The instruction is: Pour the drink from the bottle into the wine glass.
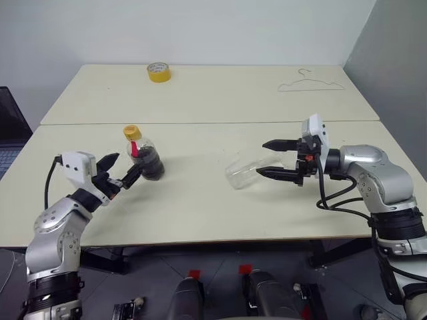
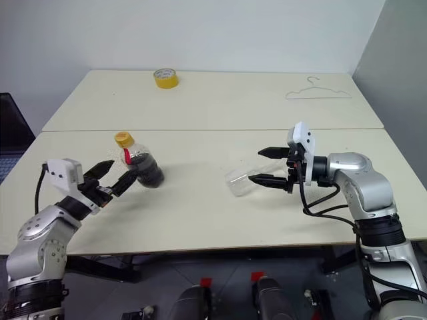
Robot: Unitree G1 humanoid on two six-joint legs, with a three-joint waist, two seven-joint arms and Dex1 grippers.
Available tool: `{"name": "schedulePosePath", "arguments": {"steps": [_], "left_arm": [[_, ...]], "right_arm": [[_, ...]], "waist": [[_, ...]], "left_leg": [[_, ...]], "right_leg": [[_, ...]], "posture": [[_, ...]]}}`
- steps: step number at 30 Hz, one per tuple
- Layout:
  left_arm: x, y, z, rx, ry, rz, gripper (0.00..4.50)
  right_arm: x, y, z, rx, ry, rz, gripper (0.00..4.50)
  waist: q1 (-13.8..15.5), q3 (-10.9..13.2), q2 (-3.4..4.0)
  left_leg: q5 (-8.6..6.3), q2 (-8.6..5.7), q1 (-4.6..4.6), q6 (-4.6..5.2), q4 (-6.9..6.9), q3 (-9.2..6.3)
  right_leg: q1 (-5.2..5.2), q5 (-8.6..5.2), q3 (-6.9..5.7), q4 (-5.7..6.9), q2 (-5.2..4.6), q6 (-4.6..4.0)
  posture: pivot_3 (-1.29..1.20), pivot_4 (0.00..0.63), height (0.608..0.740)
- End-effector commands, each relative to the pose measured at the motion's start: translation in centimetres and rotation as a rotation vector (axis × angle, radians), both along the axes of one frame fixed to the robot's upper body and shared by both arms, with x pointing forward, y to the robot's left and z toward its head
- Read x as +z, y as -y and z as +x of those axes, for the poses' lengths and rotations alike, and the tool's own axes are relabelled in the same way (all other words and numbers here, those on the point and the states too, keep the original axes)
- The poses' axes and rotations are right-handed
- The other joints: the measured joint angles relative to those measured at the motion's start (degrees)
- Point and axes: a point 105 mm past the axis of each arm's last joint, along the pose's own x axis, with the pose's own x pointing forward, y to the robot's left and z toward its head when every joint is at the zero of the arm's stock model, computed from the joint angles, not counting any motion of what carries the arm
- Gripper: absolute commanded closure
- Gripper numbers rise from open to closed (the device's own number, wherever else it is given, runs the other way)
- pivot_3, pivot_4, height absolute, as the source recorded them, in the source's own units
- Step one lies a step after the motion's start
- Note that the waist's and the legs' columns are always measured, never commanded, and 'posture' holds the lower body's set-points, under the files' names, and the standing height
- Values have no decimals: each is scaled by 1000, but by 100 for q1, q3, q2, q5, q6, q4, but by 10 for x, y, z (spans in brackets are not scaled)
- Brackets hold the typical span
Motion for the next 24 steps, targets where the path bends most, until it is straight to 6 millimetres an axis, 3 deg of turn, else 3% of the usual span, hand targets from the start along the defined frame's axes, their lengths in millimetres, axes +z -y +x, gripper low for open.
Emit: {"name": "schedulePosePath", "arguments": {"steps": [1, 10, 19, 24], "left_arm": [[4, 9, 7, -16, 23, 27, 98], [-2, 22, 20, -26, 25, -1, 98], [-20, 21, 36, 10, 26, 23, 98], [-19, 25, 42, 1, 44, 31, 98]], "right_arm": [[16, -3, -2, 15, 62, 13, 0], [17, -4, -1, 11, 67, 16, 0], [16, -6, 0, 10, 64, 20, 0], [16, -5, 1, 8, 63, 19, 0]], "waist": [[7, 0, 0], [29, 0, 0], [30, 0, 0], [33, 0, 0]], "left_leg": [[0, 0, 0, 0, -1, -1], [0, 0, 0, 0, 0, -2], [0, -1, 0, 0, 0, -2], [0, -1, -1, 0, 1, -2]], "right_leg": [[0, 5, -1, 0, 0, 8], [0, 7, -2, 1, 0, 11], [1, 11, -2, 0, 1, 17], [2, 13, -2, 0, 0, 20]], "posture": [[0, 150, 740], [0, 150, 740], [0, 150, 740], [0, 150, 740]]}}
